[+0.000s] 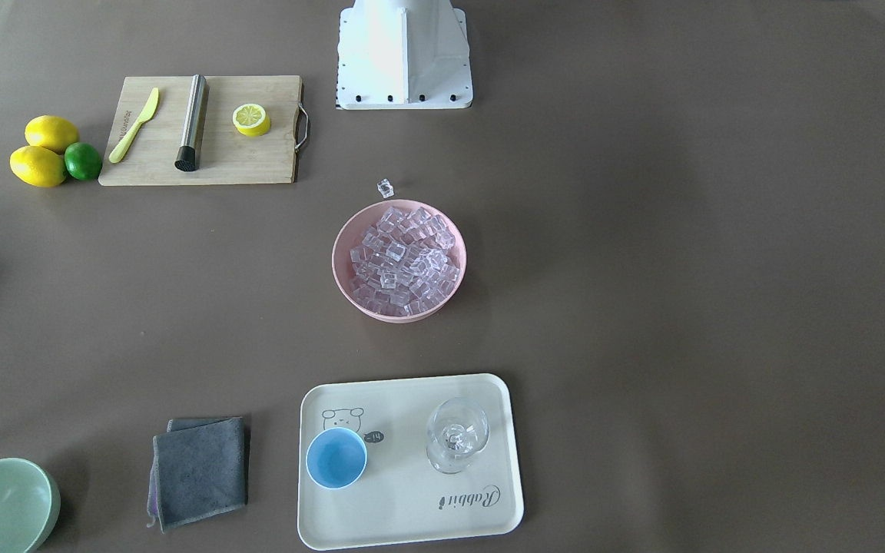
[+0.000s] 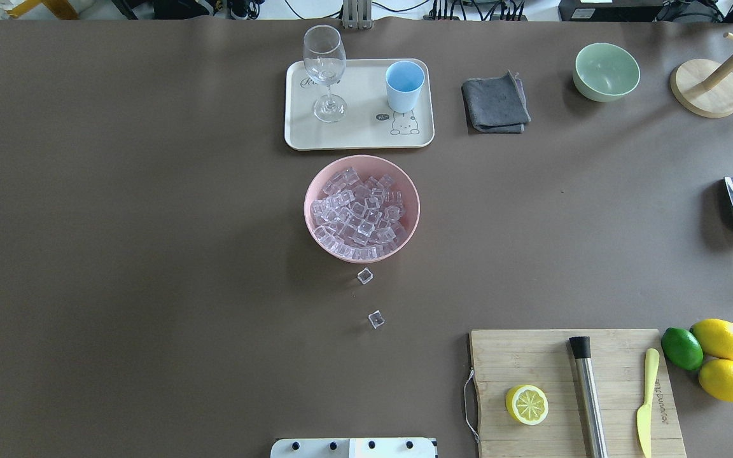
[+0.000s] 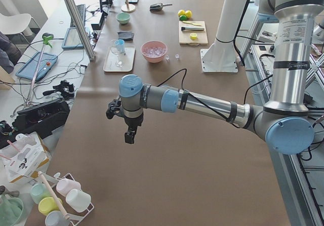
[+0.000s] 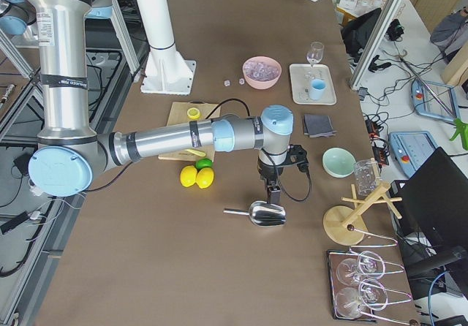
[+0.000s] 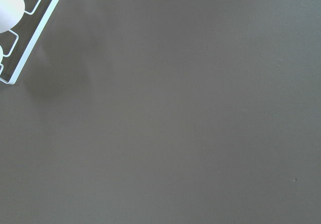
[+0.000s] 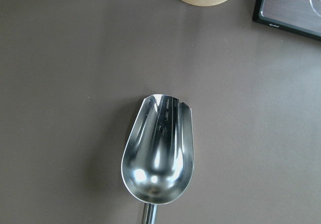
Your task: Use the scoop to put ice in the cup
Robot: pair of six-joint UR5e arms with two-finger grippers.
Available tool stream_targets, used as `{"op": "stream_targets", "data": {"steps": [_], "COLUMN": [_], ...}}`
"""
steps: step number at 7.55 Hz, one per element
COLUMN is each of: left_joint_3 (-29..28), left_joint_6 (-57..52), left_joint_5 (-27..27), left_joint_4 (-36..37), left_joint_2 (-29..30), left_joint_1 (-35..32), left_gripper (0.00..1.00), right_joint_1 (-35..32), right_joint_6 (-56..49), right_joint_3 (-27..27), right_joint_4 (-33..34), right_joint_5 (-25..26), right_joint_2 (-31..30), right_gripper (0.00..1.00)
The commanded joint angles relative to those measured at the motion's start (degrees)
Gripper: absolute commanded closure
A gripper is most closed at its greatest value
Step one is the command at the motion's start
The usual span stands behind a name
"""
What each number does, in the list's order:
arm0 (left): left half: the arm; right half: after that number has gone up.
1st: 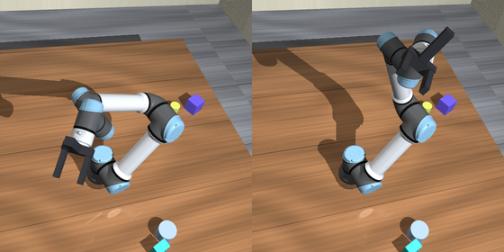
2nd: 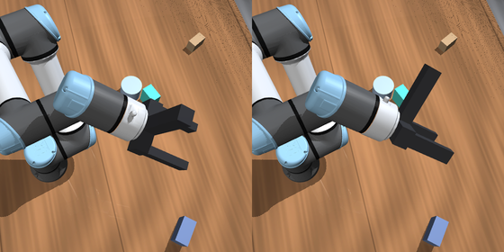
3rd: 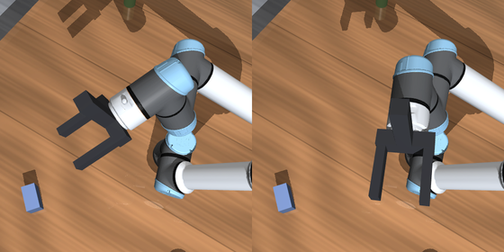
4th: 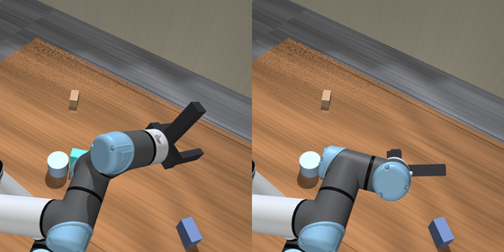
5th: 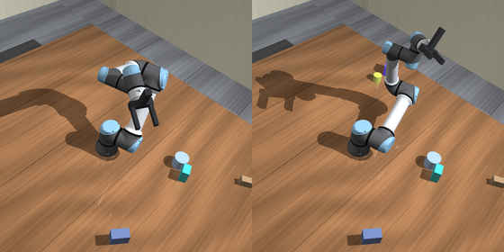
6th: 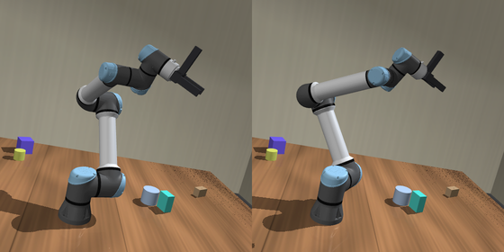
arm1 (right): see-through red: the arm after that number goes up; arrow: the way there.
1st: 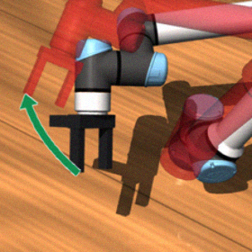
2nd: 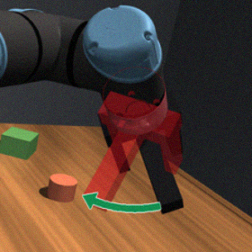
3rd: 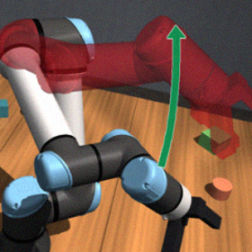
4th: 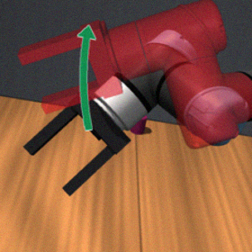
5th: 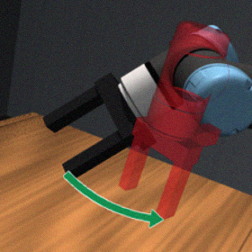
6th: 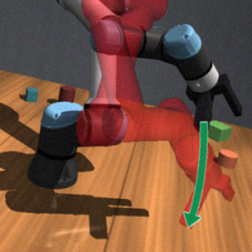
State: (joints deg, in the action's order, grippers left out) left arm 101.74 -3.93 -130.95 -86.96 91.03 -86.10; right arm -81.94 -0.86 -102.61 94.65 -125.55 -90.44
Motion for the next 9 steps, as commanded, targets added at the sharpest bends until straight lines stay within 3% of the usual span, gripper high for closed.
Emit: {"op": "stream_targets", "data": {"steps": [1,2,4,6,7,9], "left_joint_3": [-1.0,-1.2,-1.6,-4.4,-6.2,-5.4], "left_joint_6": [0.0,0.1,0.1,0.1,0.1,0.0], "left_joint_5": [0.0,0.0,0.0,0.1,0.1,0.0], "left_joint_4": [-0.1,0.0,0.3,0.5,0.5,0.3], "left_joint_2": [0.5,0.6,1.0,4.3,6.0,6.2], "left_joint_1": [2.3,2.4,3.3,5.7,6.2,6.2], "left_gripper": [0.01,0.01,0.01,0.01,0.01,0.01], "right_joint_1": [-1.5,-1.6,-3.7,-4.2,-4.3,-4.2], "right_joint_6": [3.4,3.5,3.9,5.4,9.6,23.8], "right_joint_3": [3.0,4.5,5.4,7.1,10.5,10.2], "right_joint_4": [-0.2,-0.3,-5.2,-12.2,-18.0,-31.4], "right_joint_5": [0.4,0.4,-4.4,-5.2,-7.0,-5.5], "right_joint_2": [-0.5,-0.4,-3.0,-6.8,-7.8,-11.1], "right_gripper": [0.01,0.01,0.00,0.00,0.01,0.00]}}
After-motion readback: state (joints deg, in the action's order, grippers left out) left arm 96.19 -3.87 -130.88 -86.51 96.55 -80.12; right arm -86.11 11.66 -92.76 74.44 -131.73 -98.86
